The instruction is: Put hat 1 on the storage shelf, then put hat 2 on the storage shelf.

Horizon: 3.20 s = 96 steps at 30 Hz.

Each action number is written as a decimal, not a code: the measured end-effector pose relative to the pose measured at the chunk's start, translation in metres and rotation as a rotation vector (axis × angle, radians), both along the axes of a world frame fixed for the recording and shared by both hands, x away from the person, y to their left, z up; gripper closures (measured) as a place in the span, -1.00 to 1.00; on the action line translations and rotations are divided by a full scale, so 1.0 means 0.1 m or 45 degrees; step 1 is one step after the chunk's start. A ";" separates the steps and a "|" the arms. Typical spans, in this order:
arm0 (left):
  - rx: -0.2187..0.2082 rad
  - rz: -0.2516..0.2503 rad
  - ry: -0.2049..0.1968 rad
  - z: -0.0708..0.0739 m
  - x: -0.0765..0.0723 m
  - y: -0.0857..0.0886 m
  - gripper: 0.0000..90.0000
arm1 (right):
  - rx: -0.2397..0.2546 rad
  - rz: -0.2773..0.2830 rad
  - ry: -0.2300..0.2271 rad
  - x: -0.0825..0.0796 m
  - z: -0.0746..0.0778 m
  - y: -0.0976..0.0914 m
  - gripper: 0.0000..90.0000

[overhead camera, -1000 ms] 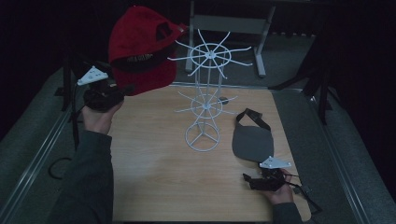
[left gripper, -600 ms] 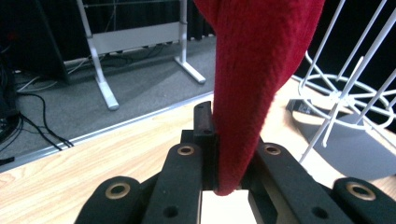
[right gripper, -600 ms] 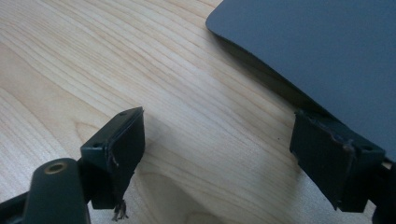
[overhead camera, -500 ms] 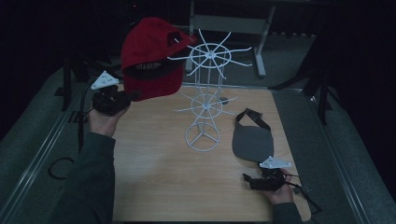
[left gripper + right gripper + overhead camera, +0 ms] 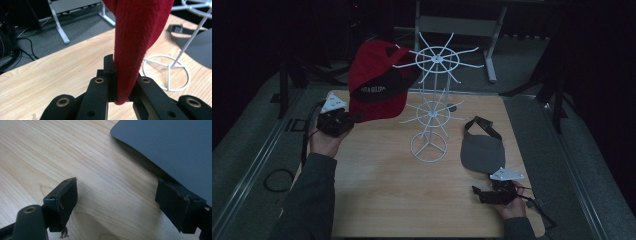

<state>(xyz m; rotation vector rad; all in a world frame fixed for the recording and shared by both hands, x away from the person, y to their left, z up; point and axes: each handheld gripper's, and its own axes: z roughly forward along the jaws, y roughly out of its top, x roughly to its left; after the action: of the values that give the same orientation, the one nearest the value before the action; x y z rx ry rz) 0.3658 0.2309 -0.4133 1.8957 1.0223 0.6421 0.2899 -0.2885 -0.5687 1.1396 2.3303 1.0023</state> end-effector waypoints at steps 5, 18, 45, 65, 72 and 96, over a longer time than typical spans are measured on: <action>-0.014 -0.008 0.021 -0.10 0.00 -0.03 0.90 | 0.000 -0.002 0.000 0.00 0.00 0.00 -0.61; -0.074 -0.022 0.029 -0.21 -0.06 -0.02 0.82 | 0.000 0.000 0.000 0.00 0.00 0.00 -0.60; -0.141 0.000 -0.027 -0.17 -0.25 0.05 0.23 | 0.056 0.008 -0.011 0.10 0.38 -0.06 0.99; -0.146 0.038 -0.054 -0.15 -0.29 0.13 0.22 | 0.072 -0.121 -0.079 0.87 0.68 -0.05 1.00; -0.140 0.036 -0.054 -0.15 -0.29 0.13 0.21 | 0.056 -0.170 -0.116 1.14 0.78 -0.08 1.00; -0.143 0.031 -0.049 -0.16 -0.28 0.12 0.21 | -0.054 -0.158 0.053 1.49 0.71 0.00 1.00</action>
<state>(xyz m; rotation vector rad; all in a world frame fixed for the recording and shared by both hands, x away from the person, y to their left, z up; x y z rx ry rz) 0.3379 0.2425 -0.4292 1.7696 1.0368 0.6197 0.4387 -0.2890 -0.4973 1.2830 2.2697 0.8891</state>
